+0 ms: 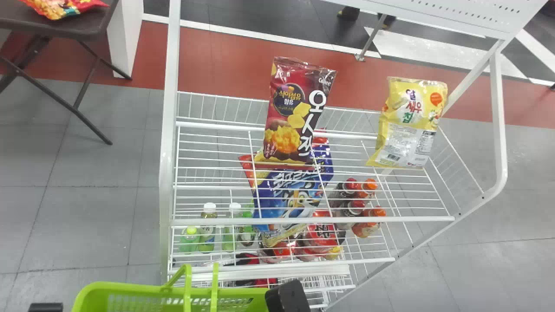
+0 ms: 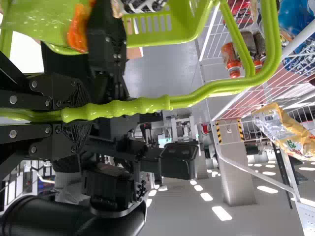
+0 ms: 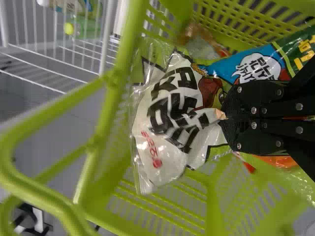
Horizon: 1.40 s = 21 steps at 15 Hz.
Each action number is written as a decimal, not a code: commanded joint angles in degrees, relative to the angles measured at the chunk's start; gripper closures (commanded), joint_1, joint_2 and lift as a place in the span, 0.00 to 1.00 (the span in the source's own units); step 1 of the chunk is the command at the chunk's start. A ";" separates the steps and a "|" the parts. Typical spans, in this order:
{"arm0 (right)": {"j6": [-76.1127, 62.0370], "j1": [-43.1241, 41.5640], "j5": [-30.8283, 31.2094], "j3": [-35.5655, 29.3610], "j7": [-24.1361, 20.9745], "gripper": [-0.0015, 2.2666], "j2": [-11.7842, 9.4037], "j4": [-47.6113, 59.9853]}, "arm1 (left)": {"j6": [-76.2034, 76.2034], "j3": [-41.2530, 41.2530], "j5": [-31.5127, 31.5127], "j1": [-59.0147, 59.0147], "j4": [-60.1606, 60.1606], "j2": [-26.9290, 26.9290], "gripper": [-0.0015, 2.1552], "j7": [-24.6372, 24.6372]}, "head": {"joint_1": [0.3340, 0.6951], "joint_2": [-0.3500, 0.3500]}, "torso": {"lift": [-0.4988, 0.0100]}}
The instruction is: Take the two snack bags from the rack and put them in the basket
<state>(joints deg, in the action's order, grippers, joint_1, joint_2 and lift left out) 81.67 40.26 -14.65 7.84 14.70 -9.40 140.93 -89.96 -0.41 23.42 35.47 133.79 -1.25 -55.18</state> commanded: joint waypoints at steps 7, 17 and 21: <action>-0.14 0.17 -6.00 -7.75 0.15 0.01 0.61 0.75 | -0.07 0.06 0.14 1.70 0.86 -0.07 0.78 -0.54 | 1.00 0.00 | 0.96; -35.83 3.86 -8.02 -18.39 2.44 0.03 2.98 6.38 | 1.23 0.94 -0.04 3.37 1.39 0.11 0.78 0.60 | 1.00 0.00 | 0.96; -55.69 7.81 -5.47 -16.01 4.02 0.03 5.97 4.09 | 1.76 1.47 -0.21 3.29 0.86 0.11 0.78 1.22 | 1.00 0.00 | 0.96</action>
<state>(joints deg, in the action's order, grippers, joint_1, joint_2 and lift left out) 33.81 46.33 -21.68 -9.55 18.76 -4.65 145.90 -88.29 0.96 23.21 38.81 134.82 -1.14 -53.97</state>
